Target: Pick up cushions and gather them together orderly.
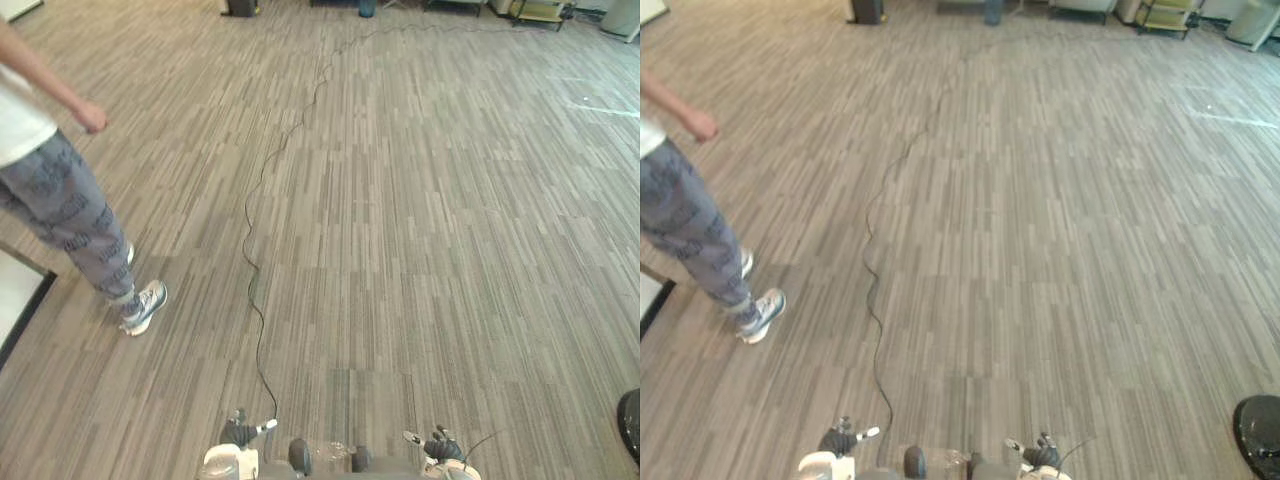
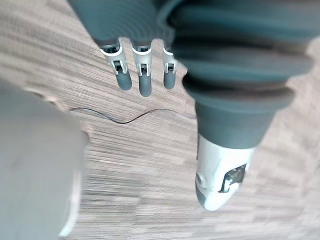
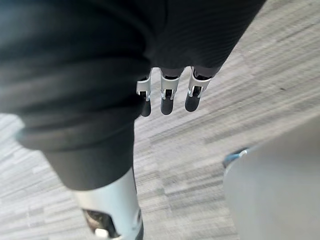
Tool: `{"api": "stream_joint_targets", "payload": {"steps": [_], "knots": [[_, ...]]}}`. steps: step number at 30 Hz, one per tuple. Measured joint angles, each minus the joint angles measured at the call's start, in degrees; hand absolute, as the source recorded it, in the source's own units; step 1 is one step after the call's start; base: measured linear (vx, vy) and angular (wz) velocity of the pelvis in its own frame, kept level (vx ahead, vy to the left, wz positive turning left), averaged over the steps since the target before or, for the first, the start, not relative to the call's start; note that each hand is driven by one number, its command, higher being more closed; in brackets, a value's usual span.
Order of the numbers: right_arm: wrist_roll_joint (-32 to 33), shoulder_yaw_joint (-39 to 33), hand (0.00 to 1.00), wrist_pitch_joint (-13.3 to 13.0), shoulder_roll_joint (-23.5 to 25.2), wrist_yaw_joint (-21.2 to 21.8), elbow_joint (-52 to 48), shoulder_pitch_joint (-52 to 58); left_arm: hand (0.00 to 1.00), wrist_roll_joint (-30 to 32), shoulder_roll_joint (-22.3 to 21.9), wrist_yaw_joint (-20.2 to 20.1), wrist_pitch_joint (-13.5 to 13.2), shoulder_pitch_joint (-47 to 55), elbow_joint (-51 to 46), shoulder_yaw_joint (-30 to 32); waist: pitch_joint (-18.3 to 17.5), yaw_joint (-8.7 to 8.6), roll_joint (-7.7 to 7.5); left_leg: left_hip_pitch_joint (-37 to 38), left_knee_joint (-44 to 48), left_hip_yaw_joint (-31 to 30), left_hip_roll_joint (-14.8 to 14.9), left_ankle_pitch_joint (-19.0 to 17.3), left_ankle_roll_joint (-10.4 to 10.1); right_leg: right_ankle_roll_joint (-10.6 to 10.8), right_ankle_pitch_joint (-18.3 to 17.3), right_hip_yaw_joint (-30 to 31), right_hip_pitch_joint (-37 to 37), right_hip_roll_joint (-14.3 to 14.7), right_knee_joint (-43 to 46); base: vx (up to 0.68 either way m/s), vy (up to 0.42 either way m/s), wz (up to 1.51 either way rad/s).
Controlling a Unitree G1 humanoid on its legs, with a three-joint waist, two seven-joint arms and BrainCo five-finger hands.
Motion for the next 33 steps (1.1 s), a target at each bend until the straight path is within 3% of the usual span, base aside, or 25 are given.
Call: {"api": "stream_joint_targets", "payload": {"steps": [2, 6, 7, 8, 10, 11, 12, 13, 14, 15, 16, 17, 18, 19, 20, 21, 23, 24, 25, 27, 28, 29, 31, 33], "knots": [[0.1, 0.1, 0.0, 0.3, 0.0, -0.1, -0.9, -0.3, 0.0, -0.1, -0.1, 0.0, 0.0, 0.2, -1.6, 0.0, 0.6, 0.46, 0.21, -1.4, 3.9, 2.8, 3.2, -3.4, -1.1, -0.2, -1.8, -0.3, 2.8, -0.2, -0.5, 0.19, 0.052, 0.14], [0.0, 1.1, 0.0, 0.5, -0.1, -0.2, -2.3, -0.5, 0.0, -0.2, -0.5, 0.0, -0.1, 0.0, -2.5, 0.0, 0.6, 1.26, 0.28, -4.0, -5.8, 5.2, 3.4, -2.4, -1.8, 2.9, -4.6, 0.2, 5.0, -4.2, -2.0, 0.32, 0.188, 0.02], [0.0, 1.2, 0.0, 0.5, -0.1, -0.2, -2.3, -0.6, 0.0, -0.2, -0.9, 0.1, -0.3, 0.1, -2.7, 0.1, 0.5, 1.82, 0.2, -4.6, -9.7, 5.1, 3.1, 1.3, -1.1, 3.8, -5.2, 0.8, 5.7, -5.3, -2.9, 0.48, 0.328, -0.13], [0.0, 1.1, 0.0, 0.7, 0.4, -0.4, -2.2, -0.5, 0.0, -0.4, -0.7, 0.3, -0.4, 0.1, -2.6, 0.1, -0.6, 2.91, -1.01, -4.1, -10.4, 6.1, 1.0, 3.0, 0.7, 4.5, -6.0, 1.8, 5.9, -7.5, -3.6, 0.62, 0.374, -0.24], [-0.3, 0.9, 0.0, 0.8, 2.0, 0.1, -2.3, -0.6, 0.0, -0.6, -0.5, 0.4, -0.4, 0.1, -2.4, 0.4, -1.7, 3.06, -2.39, -3.8, -9.6, 8.5, -0.3, -0.4, 2.6, 5.8, -3.9, 4.9, 5.3, -9.1, -2.8, 0.79, 0.398, -0.36], [-0.7, 1.1, 0.0, 1.1, 2.7, 0.6, -3.4, -0.4, 0.0, -0.6, -0.4, 0.4, 0.0, 0.0, -1.4, -0.1, -1.8, 2.95, -2.97, 6.1, -13.5, 10.9, -2.1, -2.8, 4.8, 10.8, 4.5, 9.7, -0.1, -9.1, 18.4, 0.97, 0.454, -0.58], [-0.7, 1.2, 0.0, 0.9, 2.7, 0.7, -4.7, 0.1, 0.0, -0.7, -0.4, 0.3, 0.1, 0.1, -0.9, -1.1, -1.6, 2.79, -2.68, 10.9, -15.9, 11.0, -2.1, -2.9, 4.8, 13.3, 7.2, 10.3, -3.6, -7.6, 30.9, 1.1, 0.446, -0.64], [-0.7, 1.2, 0.0, 0.9, 2.7, 0.7, -5.9, 0.8, 0.0, -0.9, -0.6, 0.2, 0.0, 0.1, -0.9, -1.9, -1.6, 2.8, -2.21, 14.3, -17.0, 11.3, -2.0, -2.9, 4.8, 13.6, 8.1, 9.7, -6.8, -6.3, 39.3, 0.5, 0.118, -0.32], [-0.7, 1.2, 0.0, 0.9, 2.7, 0.7, -6.7, 1.3, 0.0, -1.1, -0.9, 0.2, 0.0, 0.0, -1.0, -2.2, -1.8, 2.63, -2.3, 15.7, -16.9, 11.5, -1.8, -2.9, 4.8, 13.3, 8.3, 9.2, -8.8, -5.7, 42.4, 0.49, 0.061, -0.25], [-0.7, 1.0, 0.0, 0.9, 2.7, 0.7, -7.4, 1.9, 0.0, -1.1, -1.4, 0.2, 0.0, -0.7, -1.0, -2.3, -2.1, 2.38, -2.66, 17.9, -17.8, 11.5, -2.0, -3.5, 5.3, 11.4, 7.6, 7.1, -12.3, -5.4, 45.3, 0.44, 0.021, -0.38], [-0.7, 0.2, 0.0, 0.7, 3.1, 0.8, -8.3, 2.3, 0.0, -1.1, -2.3, 0.3, 0.0, -0.9, -0.9, -1.9, -2.3, 2.4, -1.69, 20.8, -20.7, 10.4, -1.9, -6.6, 7.0, 7.4, 5.2, 4.3, -16.0, -4.4, 47.2, 0.46, 0.021, -0.59], [-0.7, -1.5, 0.0, 0.1, 3.0, 0.8, -9.7, 1.6, 0.0, -1.1, -3.2, 0.3, 0.0, -1.7, -0.7, -1.5, -1.4, 2.42, 0.15, 24.5, -24.6, 7.7, -1.3, -10.7, 2.4, 5.6, 2.1, 0.1, -20.0, -2.7, 47.9, 0.57, 0.004, -0.63], [-0.6, -1.8, 0.0, 0.1, 3.2, 0.7, -9.8, 0.4, 0.0, -1.1, -3.0, 0.3, 0.1, -3.4, 1.3, -1.0, -0.1, 1.71, -0.39, 28.2, -25.3, 8.9, -1.5, -11.5, 1.8, 4.1, -0.6, -5.1, -23.4, -3.1, 44.7, 0.49, -0.023, -0.36], [-0.7, -2.3, 0.0, -0.1, 3.1, 0.7, -10.0, 0.5, 0.0, -1.1, -3.2, 0.3, 0.1, -3.8, 1.9, -1.2, 0.0, 0.89, -0.22, 29.6, -25.9, 8.6, -1.4, -11.9, 1.7, 3.5, -1.2, -7.9, -24.9, -3.0, 42.2, 0.64, -0.064, 0.1], [-0.7, -2.6, 0.0, -0.2, 2.0, 0.5, -9.5, 0.6, 0.0, -1.1, -3.9, 0.4, 0.1, -4.8, 2.2, -1.1, 0.3, -0.52, 0.4, 32.5, -27.3, 7.9, -0.9, -12.0, 1.6, 1.1, -1.9, -12.2, -27.4, -2.1, 36.4, 0.49, -0.078, 0.45], [-0.1, -3.0, 0.0, -0.2, 1.8, 0.5, -9.4, 0.8, 0.0, -1.1, -4.3, 0.3, 0.1, -5.7, 2.4, -1.2, 0.4, -0.97, 0.59, 33.3, -27.1, 7.3, -0.5, -12.0, 1.6, 0.1, -1.3, -13.7, -29.0, -1.6, 31.9, 0.65, -0.137, 0.73], [-0.7, -2.7, 0.0, -0.3, 1.3, 0.4, -8.8, 0.9, 0.0, -1.0, -4.5, 0.1, -0.1, -6.8, 3.1, -1.5, 0.4, -1.31, 0.43, 36.0, -27.0, 2.8, -0.4, -11.9, 1.5, -1.7, 5.0, -12.8, -30.6, 0.1, 17.6, 0.71, -0.199, 0.65], [-0.7, -2.9, 0.0, -0.2, 0.1, 0.5, -8.0, -0.4, 0.0, -1.0, -4.3, 0.0, 0.0, -6.7, 3.7, -1.6, 0.7, -1.27, 2.52, 38.1, -26.6, 0.8, 1.6, -11.1, -0.2, -7.6, 7.3, -14.0, -29.0, 1.4, 18.8, 0.92, -0.24, 0.4], [-1.2, -2.9, 0.0, -0.2, 0.2, 0.4, -7.3, -2.1, 0.0, -0.9, -4.2, 0.0, 0.0, -7.2, 3.9, 0.5, 0.6, -1.02, 3.21, 36.2, -22.9, -1.0, 2.6, -5.7, -3.4, -9.3, 4.3, -14.7, -28.3, 1.1, 20.3, 0.78, -0.198, 0.29], [-1.8, -2.8, 0.0, -0.1, 0.3, 0.5, -6.6, -2.6, 0.0, -0.9, -4.6, 0.2, 0.0, -7.0, 3.8, 2.2, 1.1, -0.69, 3.79, 32.5, -13.2, -4.1, 2.7, 4.5, -2.2, -8.9, 1.6, -14.6, -23.6, 1.3, 18.8, 0.68, -0.214, 0.32], [-1.8, -2.8, 0.0, 0.0, 0.1, 0.5, -6.3, -2.6, 0.0, -0.9, -4.8, 0.3, 0.0, -6.2, 3.4, 3.4, 1.5, -0.53, 4.62, 27.7, -1.0, -7.2, 3.6, 10.8, -4.5, -8.5, 0.8, -14.3, -18.2, 2.2, 14.9, 0.68, -0.208, 0.25], [-1.7, -2.2, 0.0, 0.2, 0.4, 0.4, -5.9, -2.6, 0.0, -1.0, -4.9, 0.2, -0.1, -4.9, 2.2, 4.6, 1.8, -0.03, 4.56, 21.3, 15.1, -8.3, 4.7, 11.1, -5.7, -8.2, 0.6, -12.9, -11.2, 3.9, 10.0, 0.64, -0.18, 0.06], [-0.9, -0.3, 0.0, 0.1, 1.4, 0.4, -4.9, -2.6, 0.0, -1.0, -4.7, 0.3, 0.0, -3.7, 1.0, 5.2, 2.4, 0.98, 3.47, 14.7, 26.7, -6.4, 6.3, 7.5, -4.7, -8.3, 0.5, -11.6, -3.4, 4.9, 5.3, 0.62, -0.101, -0.29], [-0.3, 0.8, 0.0, 0.2, 2.3, 0.5, -3.8, -2.9, 0.0, -1.2, -4.8, 0.2, -0.2, -2.7, -0.9, 4.5, 2.2, 2.23, 2.54, 6.7, 27.5, -3.5, 8.0, 3.8, -2.5, -8.6, 0.2, -9.2, 2.9, 5.3, 1.3, 0.5, -0.055, -0.44]]}}
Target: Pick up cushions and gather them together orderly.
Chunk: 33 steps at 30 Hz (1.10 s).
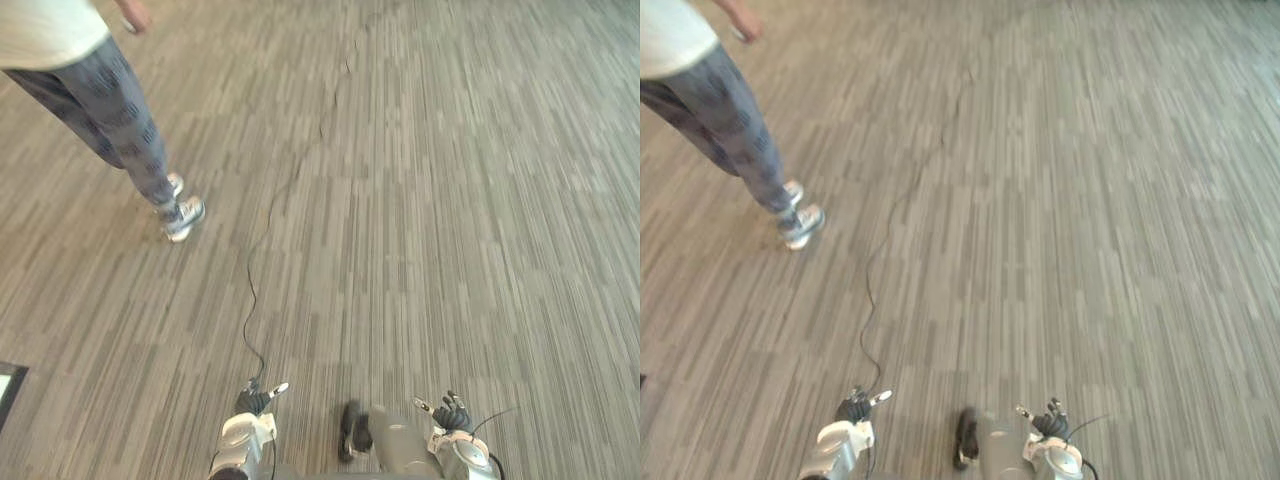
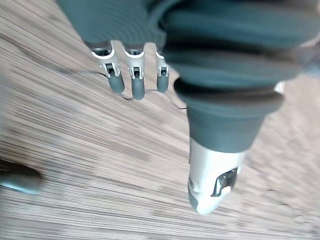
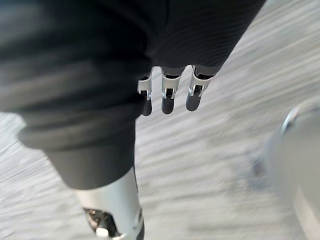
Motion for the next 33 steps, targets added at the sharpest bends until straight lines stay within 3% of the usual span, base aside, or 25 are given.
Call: {"api": "stream_joint_targets", "payload": {"steps": [1, 2, 4, 6, 7, 8, 9, 11, 12, 13, 14, 17, 18, 19, 20, 21, 23, 24, 25, 26, 27, 28, 29, 31, 33], "knots": [[0.2, 0.4, 0.0, 0.1, 0.5, 0.0, 0.2, -0.1, 0.0, -0.1, 0.0, -0.1, -0.1, 0.2, -0.8, -0.6, 0.1, 0.86, -0.33, -4.6, -3.2, 1.6, 0.5, -2.1, 0.6, 0.6, -0.8, 1.5, 3.1, 0.0, -2.6, 0.51, 0.008, -0.72], [0.3, 0.7, 0.0, 0.3, 0.9, 0.0, 0.2, -0.4, 0.0, -0.1, 0.0, -0.2, -0.1, 0.3, -1.8, -1.3, 0.1, 0.98, -0.03, -9.3, -13.5, 4.2, 0.4, -4.8, 0.4, 1.6, -1.6, 3.8, 7.1, -0.1, -5.9, 0.7, 0.056, -0.74], [0.3, 1.1, 0.0, 0.5, 1.0, 0.0, 0.2, -0.7, 0.0, -0.1, 0.0, -0.3, -0.3, 0.5, -1.8, -2.0, 0.1, 1.02, -0.01, -11.0, -23.3, 4.4, -0.9, -4.8, 0.4, 2.4, -2.8, 6.0, 9.6, -1.1, -7.0, 0.53, 0.11, -0.65], [-0.1, 1.2, 0.0, 0.7, 0.8, -0.3, 0.1, -0.6, 0.0, -0.2, -0.1, -0.4, -1.1, 0.7, -1.9, -2.9, 0.0, 1.47, -0.24, -12.1, -37.6, 3.6, -3.3, -1.7, -1.5, 3.9, -5.7, 9.8, 12.6, -2.7, -7.5, 0.5, 0.193, -0.93], [-0.3, 1.3, 0.0, 0.8, 1.0, -0.4, 0.2, -0.3, 0.0, -0.3, 0.1, -0.4, -1.3, 1.0, -2.6, -2.8, -0.7, 1.92, -1.29, -12.3, -41.4, 2.1, -4.6, 3.3, -2.3, 5.0, -7.9, 11.6, 13.7, -4.3, -8.3, 0.66, 0.31, -1.18], [-0.4, 2.1, 0.0, 1.0, 1.0, -0.3, 0.3, 0.3, 0.0, -0.5, 0.7, -0.5, -1.3, 1.6, -2.9, -2.9, -2.2, 2.92, -3.06, -12.2, -40.3, 2.6, -6.1, 6.1, -0.9, 6.7, -9.3, 14.1, 13.8, -6.5, -8.2, 0.58, 0.271, -1.1], [-0.6, 2.6, 0.0, 1.0, 0.9, -0.1, 0.6, 1.1, 0.0, -0.4, 1.4, -0.6, -1.4, 1.5, -3.1, -2.4, -4.0, 3.27, -5.34, -12.2, -38.1, 4.4, -7.4, 3.1, 1.1, 8.2, -9.6, 16.4, 13.5, -9.0, -6.5, 0.69, 0.254, -0.89], [-1.1, 2.6, 0.0, 1.0, 0.9, -0.1, 0.5, 1.3, 0.0, -0.5, 1.9, -1.2, -1.2, 1.3, -2.6, -1.1, -4.0, 2.92, -6.74, -9.5, -35.1, 6.5, -7.4, -0.6, 2.4, 12.8, -6.0, 19.5, 9.2, -10.0, 6.1, 0.78, 0.284, -0.63], [-2.2, 3.1, 0.0, 1.0, 0.9, 0.1, 0.4, 1.8, 0.0, -0.4, 2.6, -1.4, -1.1, 0.9, -1.3, -1.2, -4.0, 2.57, -7.15, -5.0, -36.7, 7.3, -7.8, -1.7, 3.7, 15.8, 1.6, 20.4, 4.5, -9.3, 19.5, 0.65, 0.275, -0.5], [-2.5, 3.1, 0.0, 0.9, 0.7, 0.2, 0.2, 2.1, 0.0, -0.4, 2.7, -1.3, -0.8, 0.6, -0.2, -1.2, -3.6, 2.29, -6.6, -2.0, -38.2, 7.3, -8.0, -2.3, 4.2, 17.7, 3.9, 20.4, 1.5, -9.3, 27.1, 0.6, 0.212, -0.45], [-2.5, 3.1, 0.0, 0.6, 0.7, 0.3, -0.1, 2.3, 0.0, -0.3, 2.6, -1.3, -0.5, -0.1, 1.2, -1.3, -3.5, 1.75, -6.53, 2.4, -40.5, 8.0, -8.3, -3.0, 4.6, 17.7, 3.7, 19.5, -2.2, -9.3, 36.1, 0.43, 0.119, -0.46], [-2.5, 3.1, 0.0, 0.3, 0.3, 0.8, -1.9, 2.7, 0.0, 0.0, 1.7, -1.3, 0.2, -0.2, 2.8, -3.0, -3.0, 0.46, -4.42, 14.5, -48.1, 12.3, -7.5, -6.7, 4.1, 15.3, 1.5, 13.0, -14.0, -9.4, 44.9, 0.56, 0.149, -0.7], [-2.5, 3.2, 0.0, -0.2, 0.3, 0.8, -2.9, 2.6, 0.0, 0.0, 1.5, -1.3, 0.2, -0.7, 2.9, -3.2, -2.7, 0.15, -4.04, 17.4, -50.1, 13.4, -7.2, -8.7, 1.8, 14.9, 0.7, 10.1, -18.1, -9.4, 44.8, 0.5, 0.119, -0.67], [-2.5, 2.9, 0.0, -0.4, 0.3, 1.0, -3.4, 2.2, 0.0, 0.0, 1.6, -1.3, 0.3, -1.8, 3.5, -3.2, -2.1, -0.03, -4.88, 20.4, -51.4, 15.2, -7.3, -10.7, 0.3, 13.9, -0.1, 6.7, -23.2, -9.8, 41.8, 0.51, 0.091, -0.49], [-2.5, 2.8, 0.0, -0.4, 0.4, 1.1, -3.5, 2.2, 0.0, 0.0, 1.7, -1.3, 0.3, -2.0, 3.7, -3.2, -2.0, -0.13, -4.98, 20.9, -51.5, 15.4, -7.3, -11.0, 0.1, 13.8, -0.2, 5.8, -23.9, -9.8, 40.7, 0.53, 0.022, -0.46], [-2.5, 1.7, 0.0, -0.5, 0.3, 1.1, -3.8, 1.5, 0.0, 0.0, 1.7, -1.3, 0.4, -2.6, 4.5, -3.5, -1.8, -0.7, -4.99, 23.8, -53.2, 16.9, -7.1, -11.8, -0.3, 12.8, 0.3, 0.8, -26.3, -9.5, 31.6, 0.56, -0.008, -0.27], [-2.5, 0.7, 0.0, -0.6, 0.0, 1.1, -2.7, 1.2, 0.0, 0.0, 1.8, -1.3, 0.3, -2.6, 5.2, -5.3, -1.6, -2.31, -4.77, 28.8, -56.6, 17.2, -7.7, -11.7, -0.4, 7.9, 4.7, -4.8, -26.9, -7.7, 15.1, 0.61, -0.024, -0.11], [-2.5, 0.6, 0.0, -0.6, -0.6, 1.1, -1.9, 0.9, 0.0, 0.0, 2.0, -1.3, 0.3, -2.6, 5.8, -5.9, -1.5, -2.77, -4.57, 30.8, -57.4, 16.6, -7.9, -11.7, -0.4, 3.5, 11.0, -4.3, -26.7, -6.2, 11.7, 0.71, -0.037, -0.13], [-2.5, 0.3, 0.0, -0.4, -1.7, 1.2, -1.1, -0.4, 0.0, 0.1, 1.6, -1.4, 0.3, -3.0, 6.6, -5.8, -1.3, -2.83, -2.58, 32.4, -57.6, 16.5, -6.7, -10.5, -2.0, 0.2, 10.6, -5.5, -25.9, -5.1, 13.0, 0.84, -0.074, -0.25], [-2.6, -0.7, 0.0, -0.2, -2.0, 1.2, -0.3, -1.5, 0.0, 0.1, 1.3, -1.5, 0.4, -2.9, 6.8, -5.6, -1.0, -2.67, -2.02, 32.1, -56.6, 15.3, -6.4, -5.6, -5.2, -0.8, 7.4, -5.9, -26.1, -5.7, 16.0, 0.7, -0.081, -0.23], [-2.6, -1.5, 0.0, 0.0, -2.0, 1.1, -0.2, -1.3, 0.0, 0.4, 0.9, -1.5, 0.4, -3.1, 6.8, -5.6, -0.8, -3.26, -1.71, 32.0, -54.6, 13.7, -6.5, -2.6, -4.5, -1.2, 5.9, -6.1, -25.5, -5.7, 17.3, 0.68, -0.165, -0.16], [-2.6, -2.1, 0.0, 0.0, -2.2, 1.2, -0.5, -1.1, 0.0, 1.0, 0.4, -1.5, 0.3, -3.1, 6.4, -5.0, -0.4, -3.36, -0.62, 30.3, -47.5, 11.8, -5.3, 0.7, -3.5, -1.8, 4.7, -6.3, -22.8, -4.5, 16.4, 0.67, -0.198, -0.46], [-2.6, -1.2, 0.0, 0.0, -2.0, 1.2, -0.6, -1.2, 0.0, 1.3, 0.3, -1.5, 0.4, -1.8, 5.5, -3.9, -0.5, -3.19, 0.45, 22.7, -28.5, 7.3, -1.9, 9.1, -2.6, -1.4, 4.1, -4.2, -16.9, -1.8, 10.6, 0.66, -0.166, -0.72], [-2.4, -0.5, 0.0, -0.1, -1.0, 1.2, -0.5, -1.3, 0.0, 1.3, 0.4, -1.5, 0.3, -1.1, 3.8, -2.5, 0.4, -2.09, 0.7, 13.4, -7.5, 4.9, 2.0, 7.6, -2.8, -1.3, 4.0, -0.7, -9.8, 1.5, 5.1, 0.61, -0.046, -1.03], [-2.1, 1.1, 0.0, 0.0, 0.4, 1.1, -0.4, -1.2, 0.0, 1.3, 0.5, -1.5, 0.3, 0.0, 1.7, -2.0, 0.9, -1.56, -0.34, 3.7, 1.4, 3.0, 2.7, 2.4, -1.3, -1.8, 3.7, 3.9, -0.5, 2.6, -0.4, 0.66, 0.042, -1.07]]}}
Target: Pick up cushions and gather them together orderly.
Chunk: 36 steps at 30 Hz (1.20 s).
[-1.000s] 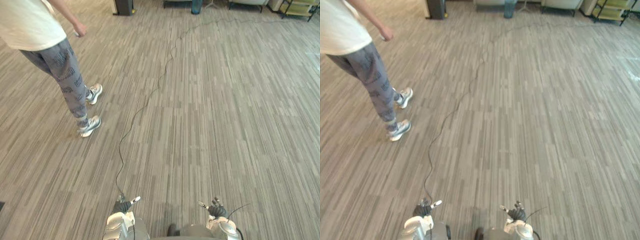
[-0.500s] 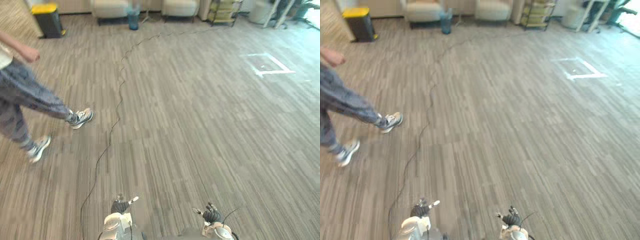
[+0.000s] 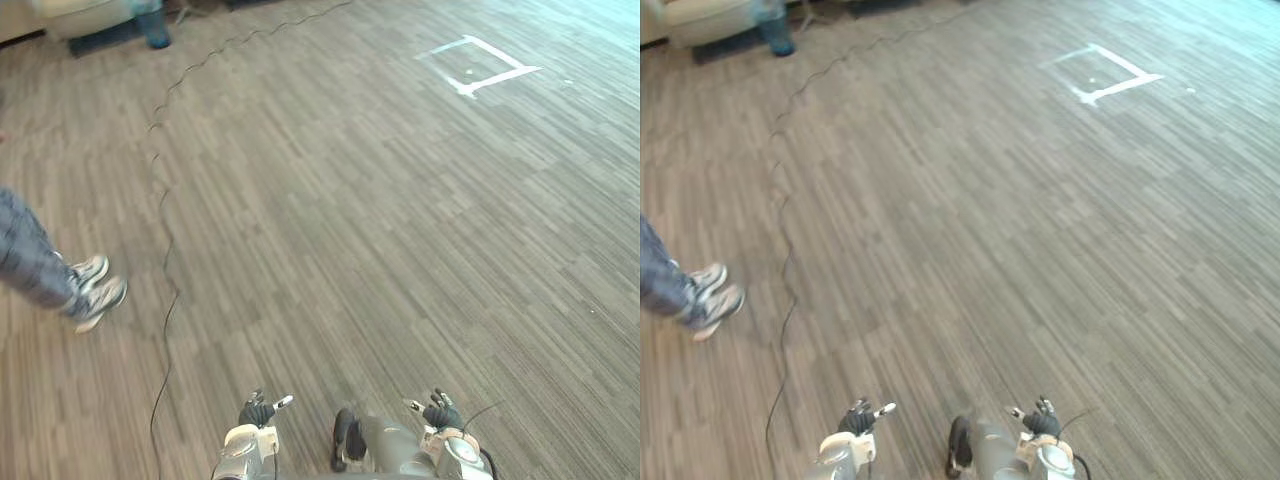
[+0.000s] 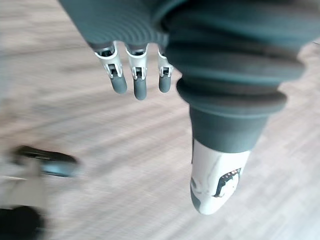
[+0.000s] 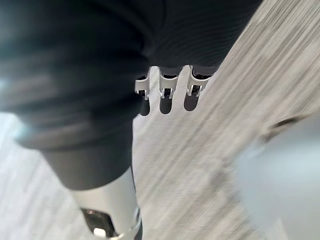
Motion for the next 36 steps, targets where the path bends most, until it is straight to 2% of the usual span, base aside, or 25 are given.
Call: {"api": "stream_joint_targets", "payload": {"steps": [2, 4, 5, 7, 8, 9, 10, 11, 12, 13, 14, 16, 17, 19, 21, 23, 25, 26, 28, 29, 30, 31, 32, 34, 36], "knots": [[0.2, 0.4, 0.0, 0.1, 0.6, 0.0, 0.1, 0.1, 0.0, -0.3, 0.0, 0.0, -0.5, 0.4, -2.4, -0.9, -0.1, 1.22, -0.5, -6.2, -3.6, 0.7, -0.1, -3.2, 0.6, 0.5, -1.0, 4.6, 5.2, -0.3, -4.2, 0.48, 0.105, -1.17], [0.2, 0.5, 0.0, 0.2, 0.6, 0.0, 0.0, -0.2, 0.0, -0.9, 0.1, 0.0, -1.3, 0.5, -3.5, -1.4, 0.1, 2.05, -0.33, -12.0, -14.5, 0.7, -1.4, -5.9, 1.3, 1.8, -2.9, 9.0, 9.5, -1.1, -6.9, 0.43, 0.168, -1.09], [0.2, 0.1, 0.0, 0.3, 0.5, -0.1, 0.2, 0.2, 0.0, -1.3, 0.1, 0.0, -1.6, 0.5, -3.6, -2.1, 0.2, 2.15, -0.59, -12.7, -24.5, 0.8, -3.6, -5.8, 0.6, 2.8, -4.1, 10.7, 11.3, -2.7, -7.3, 0.5, 0.255, -0.81], [0.2, -1.5, 0.0, 0.4, 0.2, -0.4, 0.7, 0.5, 0.0, -1.6, 0.2, 0.0, -2.0, 1.0, -3.5, -2.5, -0.6, 2.24, -1.13, -12.7, -45.2, -1.2, -8.3, -2.3, -1.8, 4.4, -7.1, 14.6, 14.2, -6.1, -8.1, 0.6, 0.325, -0.89], [0.1, -1.5, 0.0, 0.4, -0.1, -0.5, 1.0, 0.5, 0.0, -1.8, 0.2, 0.0, -2.3, 1.2, -3.5, -2.5, -0.8, 2.39, -0.85, -13.1, -49.9, -2.4, -9.2, 1.2, -2.3, 5.1, -8.2, 16.4, 15.5, -7.0, -8.6, 0.62, 0.371, -1.06], [0.1, -1.3, 0.0, 0.4, 0.0, -0.5, 2.2, 0.6, 0.0, -2.3, 0.2, 0.0, -2.6, 1.5, -3.7, -2.4, -1.8, 2.96, -1.43, -12.8, -49.5, -2.0, -9.6, 6.8, -1.5, 5.5, -9.1, 19.2, 16.4, -8.4, -8.6, 0.66, 0.407, -1.01], [0.0, -1.0, 0.0, 0.6, 0.2, -0.4, 3.3, 0.8, 0.0, -2.3, 1.1, 0.0, -2.5, 1.5, -3.3, -1.9, -3.2, 2.93, -3.23, -12.5, -48.6, -0.4, -10.9, 5.7, 1.4, 6.2, -8.8, 20.7, 15.0, -10.4, -5.9, 0.83, 0.487, -0.93], [-0.3, -0.6, 0.0, 0.6, 0.4, 0.1, 3.1, 1.2, 0.0, -2.4, 1.3, 0.0, -2.4, 1.5, -3.3, -1.2, -3.8, 2.9, -4.18, -12.2, -47.1, 1.4, -11.0, 3.5, 2.9, 8.3, -7.8, 21.9, 12.4, -11.2, -0.7, 0.71, 0.394, -0.75], [-0.4, -0.5, 0.0, 0.6, 0.5, 0.1, 3.0, 1.6, 0.0, -2.4, 1.5, 0.0, -2.4, 1.5, -3.2, -0.5, -3.8, 3.09, -4.97, -10.6, -45.9, 3.6, -11.0, 1.6, 3.1, 11.0, -6.5, 22.9, 9.7, -11.5, 6.6, 0.69, 0.38, -0.9], [-0.4, 0.4, 0.0, 0.6, 0.4, 0.1, 2.4, 1.9, 0.0, -2.6, 1.9, 0.1, -2.4, 1.3, -2.9, -0.2, -3.1, 2.8, -5.81, -6.5, -45.8, 6.1, -11.3, -1.4, 3.7, 17.4, -2.8, 22.6, 5.0, -11.9, 19.2, 0.63, 0.352, -1.09], [-0.4, 0.8, 0.0, 0.1, 0.0, 0.1, 2.1, 2.1, 0.0, -3.0, 2.3, 0.2, -2.2, 1.1, -2.0, -0.2, -2.8, 2.52, -5.85, -2.5, -45.9, 7.7, -11.5, -3.8, 3.8, 20.8, -1.2, 21.0, 0.2, -12.4, 31.0, 0.68, 0.372, -1.11], [-0.4, 2.2, 0.0, -0.3, -0.2, 0.4, 0.2, 2.8, 0.0, -3.6, 2.0, 0.2, -1.3, 0.9, 0.2, -0.7, -2.5, 1.99, -4.66, 5.8, -48.5, 9.8, -11.4, -5.6, 4.0, 19.2, -2.2, 15.9, -6.3, -12.6, 41.4, 0.48, 0.252, -1.08], [-0.5, 2.6, 0.0, -0.6, -0.2, 0.6, -1.1, 3.4, 0.0, -3.7, 1.6, 0.2, -1.3, 0.4, 0.9, -1.5, -2.8, 1.71, -3.51, 9.6, -50.9, 10.8, -11.0, -6.4, 4.1, 17.7, -3.1, 11.2, -9.8, -12.6, 41.6, 0.45, 0.224, -0.92], [-0.5, 2.7, 0.0, -1.1, -0.1, 0.9, -2.4, 3.7, 0.0, -4.2, 0.9, 0.1, -1.3, -0.8, 1.1, -2.1, -3.0, 1.51, -3.34, 14.8, -54.8, 12.1, -10.6, -9.7, 2.4, 15.9, -4.8, 3.1, -16.5, -12.5, 39.1, 0.47, 0.197, -0.62], [-0.4, 1.5, 0.0, -1.4, -0.3, 1.0, -2.3, 3.2, 0.0, -4.2, 0.5, 0.1, -1.2, -1.7, 2.4, -2.1, -2.5, 0.85, -3.83, 19.5, -57.3, 14.1, -10.8, -10.5, 2.1, 13.7, -5.7, -2.8, -20.5, -12.0, 30.6, 0.5, 0.11, -0.34], [-0.4, 0.7, 0.0, -1.4, -1.0, 1.0, -1.8, 2.2, 0.0, -3.9, 0.6, 0.1, -1.2, -1.9, 3.1, -3.4, -2.4, -0.93, -3.81, 22.8, -61.2, 14.1, -11.3, -10.5, 2.1, 11.8, -1.6, -7.5, -23.4, -11.3, 15.8, 0.52, 0.055, 0.15], [-0.4, -0.5, 0.0, -1.2, -1.7, 1.0, -0.6, 2.0, 0.0, -3.4, 0.7, 0.0, -1.2, -1.7, 3.8, -4.9, -2.2, -1.69, -3.67, 25.6, -62.7, 11.9, -11.8, -10.5, 2.1, 9.2, 6.8, -7.0, -24.5, -10.7, 6.4, 0.73, -0.063, 0.41], [-0.5, -0.8, 0.0, -0.8, -2.6, 1.0, 0.2, 2.3, 0.0, -3.0, 0.0, 0.0, -1.1, -1.1, 4.2, -4.8, -2.3, -1.85, -2.63, 27.3, -61.5, 9.4, -10.6, -10.4, 2.2, 4.9, 9.4, -6.6, -23.3, -9.5, 8.3, 0.68, -0.145, 0.21], [-0.5, -0.9, 0.0, -0.4, -3.6, 1.1, 0.1, 2.2, 0.0, -2.1, -0.4, 0.0, -1.1, -0.6, 4.4, -3.5, -2.2, -1.4, -0.44, 24.9, -51.5, 6.4, -7.6, -8.7, -0.1, 4.4, 4.4, -7.4, -22.1, -8.9, 12.1, 0.6, -0.2, 0.03], [-0.6, -0.9, 0.0, -0.3, -4.0, 1.2, -0.1, 2.1, 0.0, -1.6, -0.5, 0.0, -1.2, -0.6, 4.3, -2.8, -1.6, -1.33, 0.41, 21.1, -41.2, 4.3, -5.8, -6.6, -0.8, 4.1, 2.6, -7.2, -20.1, -7.8, 12.1, 0.66, -0.245, -0.18], [-0.5, -0.9, 0.0, -0.3, -4.5, 1.1, -0.2, 2.0, 0.0, -1.1, -0.4, 0.0, -1.1, -0.4, 4.1, -1.1, -1.0, -1.07, 1.98, 13.4, -23.2, -0.5, -2.7, 1.5, -1.1, 3.5, 1.4, -7.0, -15.8, -6.1, 9.8, 0.63, -0.18, -0.35], [-0.5, -0.7, 0.0, -0.3, -4.7, 0.9, -0.1, 1.8, 0.0, -1.1, -0.4, 0.0, -0.9, 0.0, 3.1, -0.4, -0.7, -0.94, 2.67, 8.7, -12.0, -2.5, -1.1, 2.9, -2.1, 3.2, 0.9, -6.4, -12.5, -4.5, 7.6, 0.74, -0.143, -0.6], [-0.4, -0.3, 0.0, 0.2, -4.5, 0.6, 0.2, 1.4, 0.0, -1.1, -0.2, 0.1, -0.9, 0.5, 1.4, 0.0, 0.0, -0.55, 2.26, 4.0, -2.4, -2.7, 0.0, 1.9, -1.9, 2.7, 0.5, -4.7, -7.0, -3.1, 4.6, 0.6, -0.062, -0.73], [-0.2, 2.0, 0.0, 0.4, -3.1, 0.5, 0.2, 1.5, 0.0, -1.2, 0.4, 0.2, -1.3, 0.8, -1.2, -0.4, 0.6, 0.76, 0.3, -1.6, 0.4, -0.7, -0.3, -1.0, -1.5, 2.6, 0.0, -1.5, 1.9, -2.9, -1.7, 0.56, -0.043, -0.79], [0.0, 3.4, 0.0, 0.4, -2.2, 0.5, 0.1, 1.6, 0.0, -1.3, 0.5, 0.1, -1.6, 1.2, -2.9, -0.9, -0.1, 1.7, -0.42, -6.9, -6.2, 2.0, -0.2, -2.9, -0.7, 3.3, -1.0, 1.4, 7.1, -2.9, -6.2, 0.48, -0.007, -0.71]]}}
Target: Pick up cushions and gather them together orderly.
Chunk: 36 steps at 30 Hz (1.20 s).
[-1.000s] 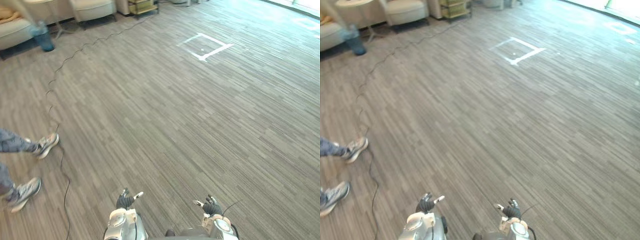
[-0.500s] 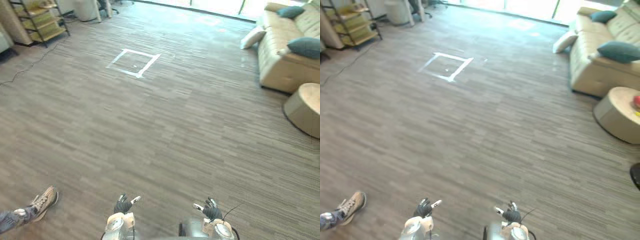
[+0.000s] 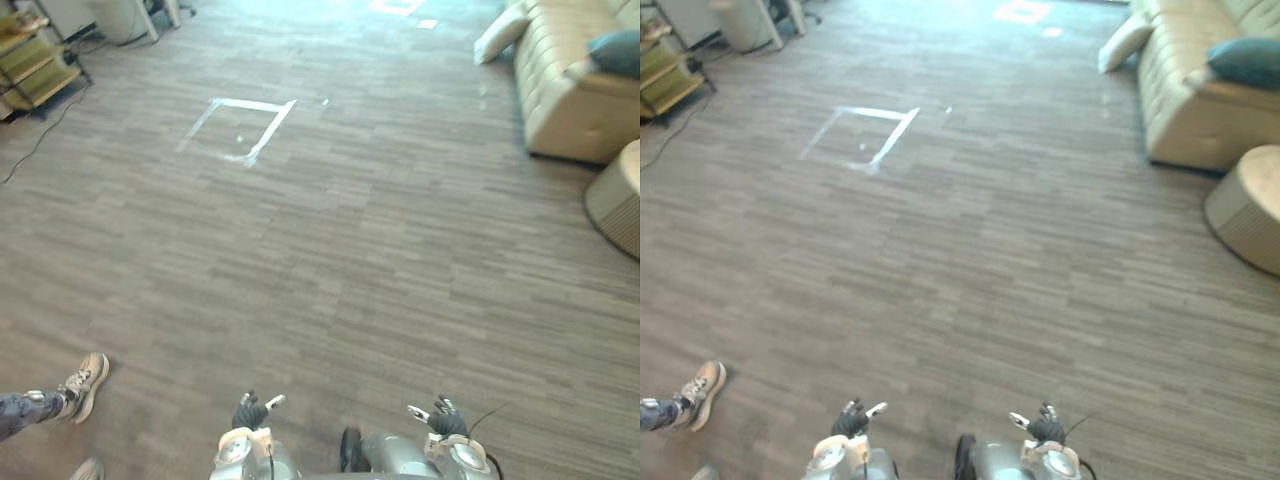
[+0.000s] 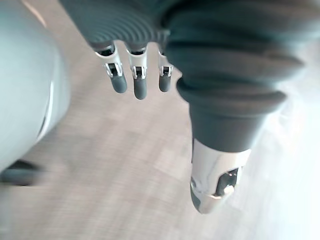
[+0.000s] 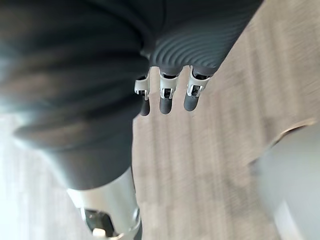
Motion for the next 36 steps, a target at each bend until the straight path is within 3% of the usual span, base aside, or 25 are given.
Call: {"api": "stream_joint_targets", "payload": {"steps": [2, 4, 5, 6, 7, 8, 10, 11, 12, 13, 15, 19, 21, 22, 23, 24, 25, 26, 27, 28, 29, 30, 31, 33, 36], "knots": [[0.0, 1.2, 0.0, 0.2, 0.4, 0.0, -0.1, -0.1, 0.0, -0.3, -0.7, 0.0, -0.7, 0.7, -1.6, -0.1, 0.0, 0.55, 0.58, -4.6, -14.2, 2.3, -1.6, -1.3, 1.1, 0.7, -2.4, 3.0, 4.7, -0.3, -2.0, 0.57, 0.1, -0.6], [0.0, 1.4, 0.0, 0.2, 0.8, -0.2, -0.1, -0.2, 0.0, -1.2, -0.9, 0.1, -1.4, 1.8, -2.9, -0.3, -0.5, 0.93, 0.4, -6.3, -39.8, 1.7, -6.0, 2.4, -2.0, 3.5, -6.0, 6.0, 8.6, -1.8, -3.3, 0.71, 0.195, -0.63], [0.0, 1.4, 0.0, 0.2, 0.7, -0.2, 0.0, -0.1, 0.0, -1.2, -0.9, 0.1, -1.4, 1.9, -2.9, -0.3, -0.9, 0.96, 0.42, -6.8, -42.6, 2.1, -6.6, 3.5, -1.7, 4.2, -6.6, 6.7, 9.4, -2.1, -3.9, 0.5, 0.17, -0.62], [0.0, 1.4, 0.0, 0.2, 0.8, -0.3, 0.2, 0.0, 0.0, -1.2, -0.8, 0.1, -1.4, 2.0, -2.9, -0.4, -1.7, 1.25, 0.12, -7.5, -45.0, 2.2, -7.4, 6.0, 0.1, 5.5, -7.3, 7.7, 11.0, -3.0, -4.9, 0.64, 0.253, -0.7], [-0.2, 1.4, 0.0, 0.3, 1.0, -0.3, 0.6, 0.7, 0.0, -1.0, -0.6, 0.1, -1.2, 2.0, -3.1, -0.5, -3.5, 2.39, -1.75, -6.7, -44.1, 3.0, -9.3, 12.1, 3.6, 7.3, -8.2, 10.1, 12.2, -5.6, -5.0, 0.8, 0.318, -0.67], [-0.4, 1.0, 0.0, 0.3, 1.3, -0.3, 0.6, 1.0, 0.0, -1.0, 0.3, -0.1, -1.1, 1.7, -2.7, -0.2, -4.6, 2.27, -4.01, -6.6, -42.1, 4.1, -11.6, 11.9, 7.1, 10.0, -9.0, 10.7, 11.5, -8.7, -1.4, 1.01, 0.371, -0.48], [-0.4, -0.4, 0.0, 0.3, 1.9, -0.3, 1.0, 1.9, 0.0, -0.9, 1.0, -0.1, -0.9, 1.3, -2.0, -0.5, -4.7, 1.91, -5.77, -4.2, -38.4, 4.8, -12.8, 7.0, 7.7, 14.0, -5.4, 11.4, 8.6, -10.5, 9.6, 0.8, 0.298, -0.12], [-0.5, -0.6, 0.0, 0.3, 2.5, -0.2, 1.0, 2.2, 0.0, -0.9, 1.6, -0.1, -0.8, 1.3, -1.4, -1.1, -4.8, 1.96, -5.86, -0.7, -38.1, 5.2, -12.8, 4.0, 7.8, 15.9, 1.2, 11.9, 4.6, -9.9, 21.9, 0.73, 0.314, -0.2], [-0.6, -0.5, 0.0, 0.1, 2.1, 0.1, 0.8, 2.4, 0.0, -0.9, 1.9, -0.1, -0.7, 1.1, -0.4, -2.1, -4.5, 1.41, -5.38, 2.5, -39.0, 5.1, -13.1, 1.8, 7.8, 18.5, 4.6, 11.9, -0.3, -10.1, 33.1, 0.83, 0.337, -0.22], [-0.5, -0.6, 0.0, -0.2, 2.0, 0.2, 0.2, 2.4, 0.0, -0.9, 1.7, -0.1, -0.3, 0.7, 0.1, -2.5, -4.6, 1.18, -5.44, 5.6, -39.8, 5.0, -13.2, -0.3, 7.4, 18.0, 4.0, 10.9, -3.8, -10.2, 40.2, 0.51, 0.179, -0.27], [-0.5, -0.7, 0.0, -0.7, 2.0, 0.6, -1.2, 2.7, 0.0, -1.0, 0.8, 0.0, 0.3, 0.4, 1.7, -3.9, -3.5, 0.5, -3.36, 14.3, -43.3, 5.4, -13.2, -5.1, 6.8, 13.7, -0.1, 6.8, -12.0, -10.6, 48.9, 0.56, 0.163, -0.39], [-0.5, -1.4, 0.0, -1.7, 1.4, 0.7, -4.3, 3.6, 0.0, -1.0, 0.0, -0.1, 0.4, 0.0, 3.8, -6.3, -3.3, -0.9, -2.66, 26.5, -50.0, 5.1, -12.7, -8.8, 5.3, 10.1, -4.9, -5.2, -25.0, -10.8, 39.0, 0.59, 0.073, 0.08], [-0.5, -2.0, 0.0, -1.8, 0.4, 0.7, -4.1, 3.3, 0.0, -1.0, -0.3, -0.1, 0.3, -0.5, 4.9, -7.2, -3.4, -1.73, -2.46, 29.8, -53.3, 4.1, -12.4, -9.8, 4.5, 9.3, -1.2, -8.2, -28.8, -10.2, 23.1, 0.59, -0.035, 0.53], [-0.5, -2.7, 0.0, -1.7, -0.1, 0.7, -3.2, 2.9, 0.0, -0.9, -0.3, -0.1, 0.3, -0.7, 5.7, -7.7, -3.2, -2.85, -2.3, 32.4, -55.6, 2.7, -12.4, -9.9, 4.1, 8.4, 5.5, -8.0, -30.0, -9.2, 12.8, 0.74, -0.11, 0.73], [-0.5, -3.2, 0.0, -1.6, -0.4, 0.6, -1.8, 2.7, 0.0, -0.8, -0.3, -0.1, 0.5, -0.5, 6.6, -8.0, -3.0, -3.48, -1.66, 34.1, -55.9, 1.1, -11.6, -9.9, 4.1, 6.2, 11.9, -6.4, -29.5, -7.8, 11.4, 0.78, -0.133, 0.6], [-0.3, -3.7, 0.0, -1.5, -1.4, 0.7, -1.6, 2.6, 0.0, -0.8, -0.8, -0.1, 0.5, -0.5, 7.5, -7.7, -3.2, -3.39, 0.03, 35.6, -55.4, 0.1, -9.8, -9.4, 3.6, 3.5, 11.7, -5.8, -28.5, -6.3, 12.9, 0.96, -0.193, 0.33], [-0.5, -4.3, 0.0, -1.3, -1.6, 0.4, -1.5, 1.8, 0.0, 0.1, -0.7, -0.3, 0.6, -0.1, 7.6, -6.8, -2.9, -3.01, 0.86, 35.3, -52.5, -2.2, -9.0, -5.6, 0.2, 2.8, 7.6, -6.5, -28.6, -7.4, 18.7, 0.79, -0.185, 0.23], [-0.2, -5.2, 0.0, -1.2, -1.7, 0.6, -1.8, 1.9, 0.0, 0.2, -1.0, -0.2, 0.6, -0.7, 7.0, -6.5, -2.2, -3.69, 0.79, 35.5, -48.8, -4.3, -9.3, -2.6, 0.0, 1.5, 5.6, -7.1, -29.6, -9.2, 25.7, 0.88, -0.255, 0.22], [-0.5, -5.0, 0.0, -1.3, -1.8, 0.8, -2.4, 1.8, 0.0, 0.2, -0.9, -0.2, 0.5, 0.0, 6.8, -5.4, -2.0, -3.47, 1.48, 33.5, -40.4, -5.1, -8.8, -0.4, -1.3, 4.1, 3.2, -7.1, -29.5, -8.2, 27.5, 0.59, -0.288, 0.23], [-0.5, -3.0, 0.0, -1.1, -1.9, 0.7, -2.7, 1.9, 0.0, 0.2, -0.9, -0.2, 0.4, 1.3, 5.3, -2.5, -2.6, -3.5, 1.41, 26.6, -22.9, -6.7, -6.8, 5.5, -3.8, 1.4, 1.3, -7.7, -24.1, -6.8, 19.3, 0.54, -0.283, -0.12], [-0.5, -2.4, 0.0, -0.9, -3.3, 0.8, -2.6, 1.7, 0.0, 0.2, -1.0, -0.3, 0.4, 1.6, 4.5, -2.0, -2.6, -2.56, 3.94, 20.1, -8.7, -7.7, -3.4, 7.1, -3.9, 0.9, 0.2, -7.8, -20.9, -4.0, 17.8, 0.55, -0.19, -0.41], [-0.4, -2.3, 0.0, -0.9, -3.3, 0.5, -2.2, 1.2, 0.0, 0.1, -1.1, -0.2, 0.4, 2.0, 3.6, -0.4, -2.1, -1.55, 5.22, 15.7, 0.4, -7.2, -0.9, 6.7, -3.5, 0.3, -0.4, -7.0, -17.3, -1.9, 15.6, 0.65, -0.085, -0.76], [-0.4, -1.8, 0.0, -0.6, -2.7, 0.3, -1.5, 0.9, 0.0, 0.0, -1.0, 0.2, 0.5, 2.9, 2.7, 0.8, -1.6, -0.83, 4.7, 10.8, 6.3, -6.7, -0.2, 4.9, -2.5, -0.1, -1.4, -5.8, -11.9, -0.9, 12.3, 0.68, -0.05, -0.58], [-0.3, -0.9, 0.0, -0.4, -1.6, 0.3, -1.5, 1.1, 0.0, -0.5, -0.2, 0.1, 0.1, 4.2, 0.2, 0.6, -1.0, -0.16, 3.02, 5.0, 5.3, -4.1, -0.6, 2.2, -0.4, 0.4, -2.1, -4.0, -3.9, -0.9, 6.0, 0.64, -0.071, -0.43], [-0.3, 0.2, 0.0, -0.1, -1.0, 0.4, -1.2, 1.4, 0.0, -1.2, 0.1, 0.1, -0.6, 5.4, -1.9, 0.6, -1.6, 1.03, 2.16, -2.8, -15.2, 2.1, -3.0, -2.0, 0.4, 3.2, -3.0, -0.7, 6.3, -1.5, -2.3, 0.64, -0.005, -0.42]]}}
